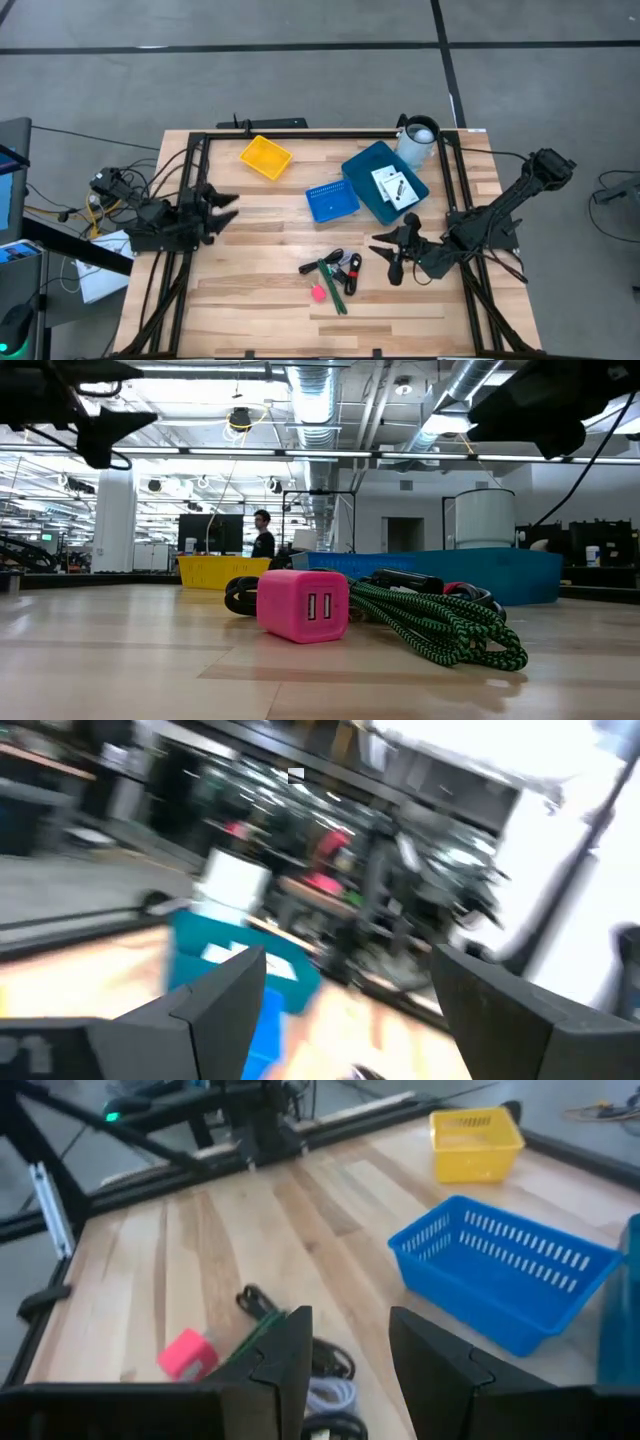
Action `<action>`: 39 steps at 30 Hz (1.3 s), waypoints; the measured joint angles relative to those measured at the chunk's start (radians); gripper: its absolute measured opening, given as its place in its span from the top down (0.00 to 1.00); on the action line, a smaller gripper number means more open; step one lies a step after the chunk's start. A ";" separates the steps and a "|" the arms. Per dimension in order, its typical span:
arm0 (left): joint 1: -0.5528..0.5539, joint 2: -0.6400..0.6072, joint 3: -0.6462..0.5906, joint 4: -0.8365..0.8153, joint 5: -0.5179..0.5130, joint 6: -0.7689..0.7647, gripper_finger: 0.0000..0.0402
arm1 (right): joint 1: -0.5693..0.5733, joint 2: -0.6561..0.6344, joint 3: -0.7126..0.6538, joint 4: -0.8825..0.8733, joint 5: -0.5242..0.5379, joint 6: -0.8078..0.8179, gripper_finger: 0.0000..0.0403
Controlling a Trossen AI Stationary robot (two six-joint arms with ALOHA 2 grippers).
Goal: Pick and place items into bin
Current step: Put the pink charger adapter into the yellow bin
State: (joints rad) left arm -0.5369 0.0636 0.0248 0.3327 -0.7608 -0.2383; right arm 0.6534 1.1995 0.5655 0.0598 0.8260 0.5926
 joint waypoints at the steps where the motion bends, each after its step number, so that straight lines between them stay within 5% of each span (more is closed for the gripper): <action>1: 0.000 0.012 0.002 -0.009 0.028 -0.010 0.32 | -0.001 0.000 0.000 -0.007 -0.011 -0.001 0.68; 10: 0.000 0.333 0.212 -0.180 0.130 -0.072 0.32 | 0.001 0.000 0.000 -0.023 -0.023 -0.001 0.68; 20: 0.072 0.927 0.756 -0.735 0.273 0.016 0.32 | 0.001 -0.003 0.000 -0.040 -0.024 0.001 0.68; 29: 0.173 1.351 1.163 -0.980 0.599 0.212 0.32 | 0.001 -0.006 0.000 -0.105 -0.032 0.035 0.68; 39: 0.207 1.641 1.373 -1.121 0.724 0.455 0.32 | 0.060 -0.103 0.000 -0.380 0.014 0.327 0.68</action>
State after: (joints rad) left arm -0.3298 1.7044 1.3976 -0.7881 -0.0365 0.2164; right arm 0.7139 1.0964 0.5655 -0.3205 0.8404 0.9199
